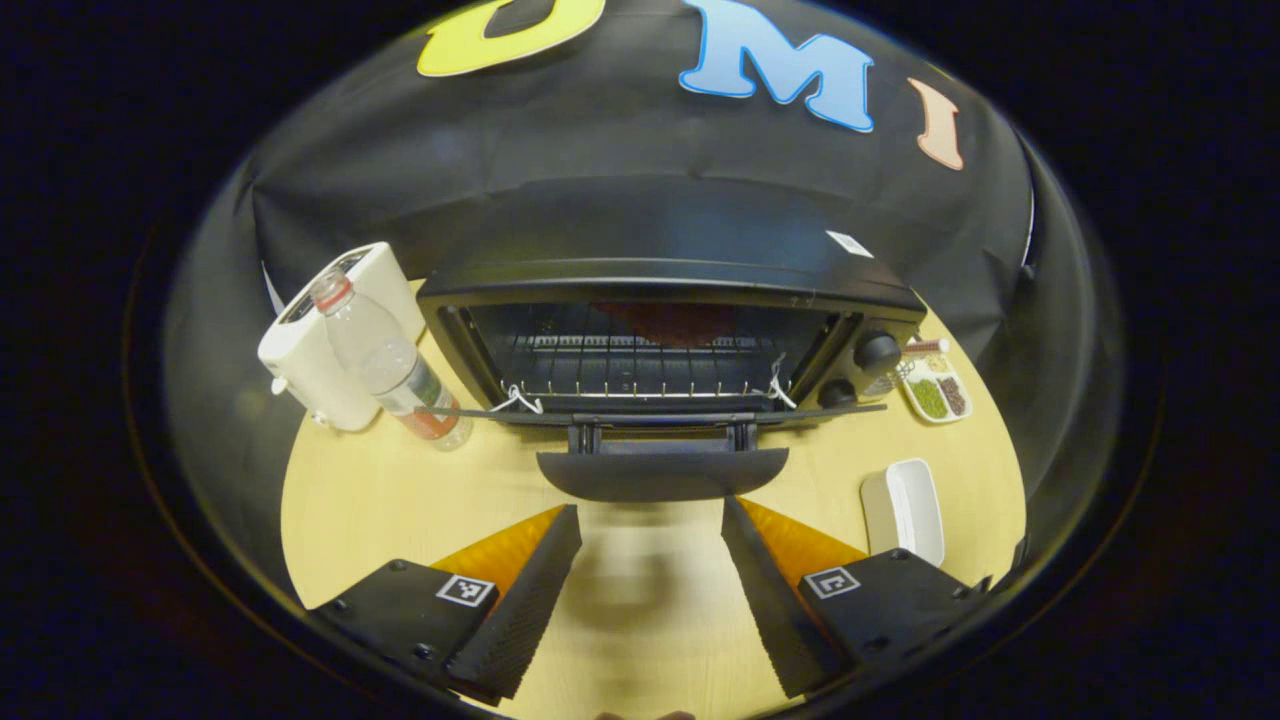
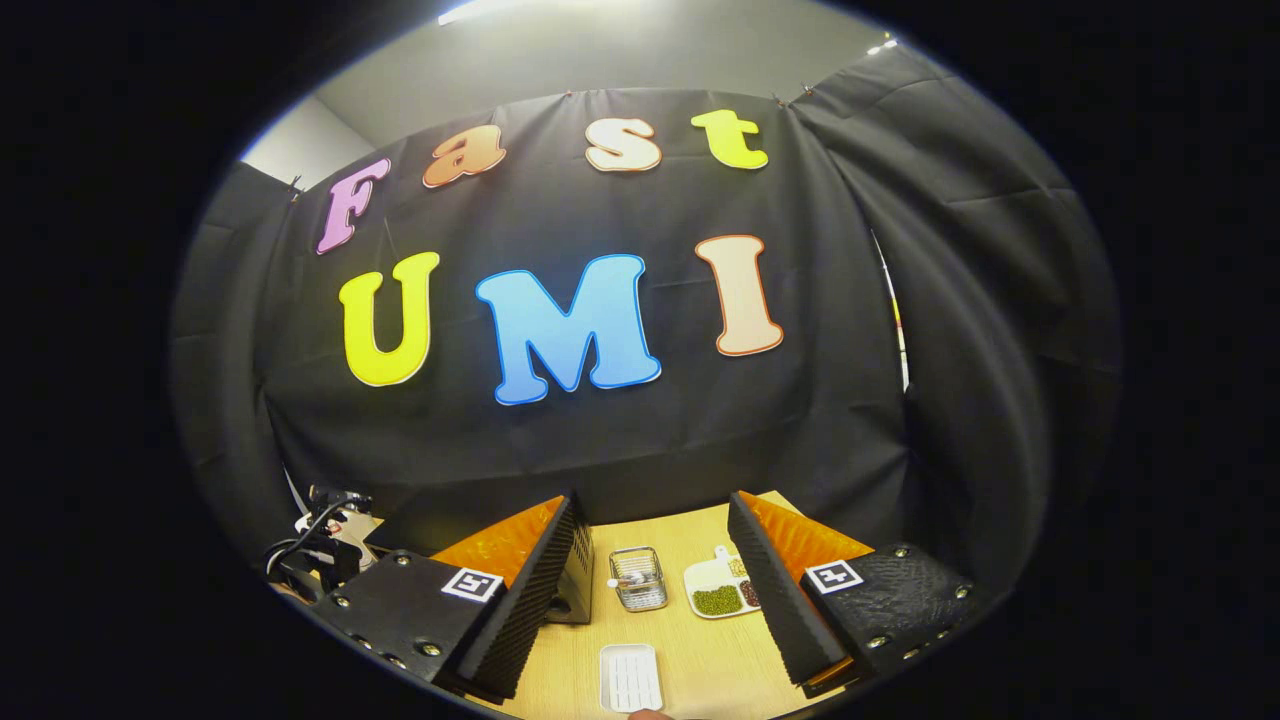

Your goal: Open the electric oven with the left hand, put the food in, and close the electric oven.

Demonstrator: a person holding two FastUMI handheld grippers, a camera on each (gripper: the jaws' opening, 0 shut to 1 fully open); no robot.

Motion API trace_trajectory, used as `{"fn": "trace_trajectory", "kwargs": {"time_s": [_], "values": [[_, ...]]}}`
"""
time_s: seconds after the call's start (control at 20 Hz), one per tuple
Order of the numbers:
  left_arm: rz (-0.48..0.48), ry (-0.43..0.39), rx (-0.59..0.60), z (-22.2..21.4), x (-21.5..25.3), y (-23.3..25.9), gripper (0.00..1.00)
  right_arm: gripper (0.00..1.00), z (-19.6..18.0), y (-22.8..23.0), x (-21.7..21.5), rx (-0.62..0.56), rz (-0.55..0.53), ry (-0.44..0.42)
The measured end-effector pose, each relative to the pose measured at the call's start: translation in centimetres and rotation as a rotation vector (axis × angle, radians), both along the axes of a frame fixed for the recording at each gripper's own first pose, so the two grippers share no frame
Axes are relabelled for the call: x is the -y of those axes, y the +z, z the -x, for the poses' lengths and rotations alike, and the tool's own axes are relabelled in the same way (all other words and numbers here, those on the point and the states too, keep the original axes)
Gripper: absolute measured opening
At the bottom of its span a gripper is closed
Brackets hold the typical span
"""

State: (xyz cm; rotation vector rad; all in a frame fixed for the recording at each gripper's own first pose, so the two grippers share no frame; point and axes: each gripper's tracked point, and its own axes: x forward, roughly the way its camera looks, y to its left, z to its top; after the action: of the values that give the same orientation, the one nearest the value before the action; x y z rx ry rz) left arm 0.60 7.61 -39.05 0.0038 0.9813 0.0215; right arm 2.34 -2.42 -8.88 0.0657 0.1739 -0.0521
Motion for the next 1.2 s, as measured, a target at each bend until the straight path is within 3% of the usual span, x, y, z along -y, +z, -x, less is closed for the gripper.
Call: {"fn": "trace_trajectory", "kwargs": {"time_s": [0.45,0.5,0.65,0.85,0.9,1.05,1.2], "values": [[0.030,-0.020,0.221,-1.5,3.0,7.9,1.00,0.95,0.1,-0.1,0.4,0.002,0.003,0.051],[0.029,-0.019,0.265,-1.2,3.5,9.6,0.91,0.95,0.1,0.0,0.3,0.004,0.001,0.066],[0.010,0.006,0.426,-0.3,4.3,15.9,1.00,0.95,-0.2,0.5,-0.9,0.014,-0.005,0.127],[-0.027,0.059,0.641,1.4,4.5,25.5,0.96,0.94,-0.1,3.8,-2.7,0.068,-0.014,0.195],[-0.038,0.069,0.688,2.0,4.5,27.9,1.00,0.95,0.1,4.9,-2.9,0.081,-0.023,0.198],[-0.066,0.074,0.847,3.4,4.5,35.0,1.00,0.94,1.0,8.4,-4.0,0.132,-0.021,0.195],[-0.082,0.050,0.899,5.0,4.5,37.7,1.00,0.94,2.4,10.1,-5.4,0.150,-0.020,0.185]]}}
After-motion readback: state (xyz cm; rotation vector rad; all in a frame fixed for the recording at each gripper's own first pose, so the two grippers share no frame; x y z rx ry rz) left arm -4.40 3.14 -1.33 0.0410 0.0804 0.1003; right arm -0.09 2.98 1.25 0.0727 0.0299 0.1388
